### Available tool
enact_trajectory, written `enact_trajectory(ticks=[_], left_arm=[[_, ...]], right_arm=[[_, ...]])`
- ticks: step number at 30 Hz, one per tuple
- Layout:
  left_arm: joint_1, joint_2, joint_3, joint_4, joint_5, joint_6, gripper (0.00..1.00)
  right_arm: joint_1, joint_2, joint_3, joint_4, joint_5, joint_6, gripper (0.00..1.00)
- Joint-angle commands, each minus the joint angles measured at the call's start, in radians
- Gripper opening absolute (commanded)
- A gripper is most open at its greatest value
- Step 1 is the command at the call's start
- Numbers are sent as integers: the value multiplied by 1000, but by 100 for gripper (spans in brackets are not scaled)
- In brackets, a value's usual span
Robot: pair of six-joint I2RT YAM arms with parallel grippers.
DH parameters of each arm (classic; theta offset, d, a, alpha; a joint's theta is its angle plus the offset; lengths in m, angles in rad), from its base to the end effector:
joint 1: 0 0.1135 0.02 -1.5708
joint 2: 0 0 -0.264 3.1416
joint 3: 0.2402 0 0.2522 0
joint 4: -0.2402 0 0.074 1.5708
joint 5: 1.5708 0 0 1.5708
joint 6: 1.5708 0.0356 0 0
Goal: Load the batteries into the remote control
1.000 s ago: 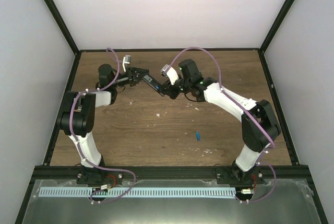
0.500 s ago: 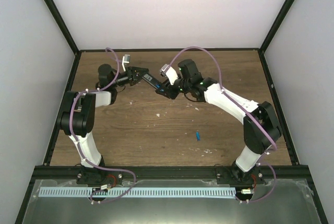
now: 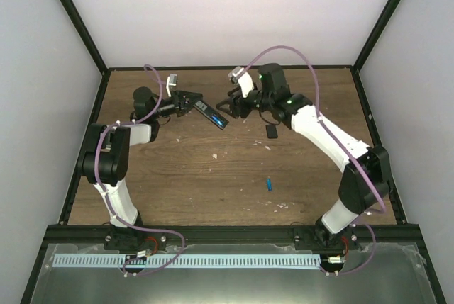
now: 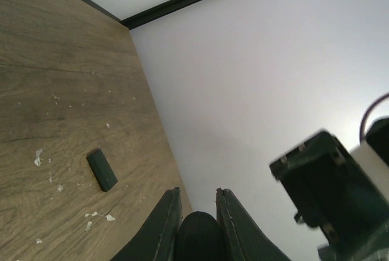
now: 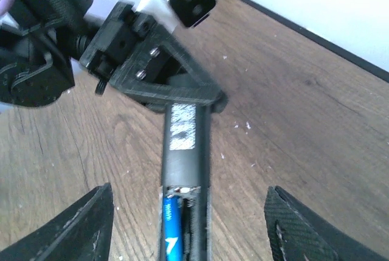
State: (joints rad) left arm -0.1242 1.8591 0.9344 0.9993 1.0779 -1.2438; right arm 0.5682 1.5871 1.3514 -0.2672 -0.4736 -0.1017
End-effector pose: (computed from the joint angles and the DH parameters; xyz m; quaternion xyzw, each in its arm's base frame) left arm 0.3742 -0.0783 0.2139 0.0088 0.6945 -0.6681 0.2670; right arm 0.3024 0.2123 0.3277 -0.3878 0.7510 0.3108 0.4347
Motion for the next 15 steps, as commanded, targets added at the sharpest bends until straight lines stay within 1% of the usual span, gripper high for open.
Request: enact_trajectory(ticks=[1,5,9,13,15], left_arm=[[-3,-33,-6,96,34,-32,0],[-3,-31,-3,146,66,-74,0],[-2,-35,-5,153,76,-89,0],[-3,-12,-26,290,69,-190,0],[-3,-1,-39,342,56,-226,0]], right_arm=[[-75,67,141,-128,-187,79,62],[-87,149,278,-296,-280,99,63],[-99,223,338,-393,-404,158,64],[-102,282,376,-464,-500,176,69],[-102,293,372,-466,-509,183,70]])
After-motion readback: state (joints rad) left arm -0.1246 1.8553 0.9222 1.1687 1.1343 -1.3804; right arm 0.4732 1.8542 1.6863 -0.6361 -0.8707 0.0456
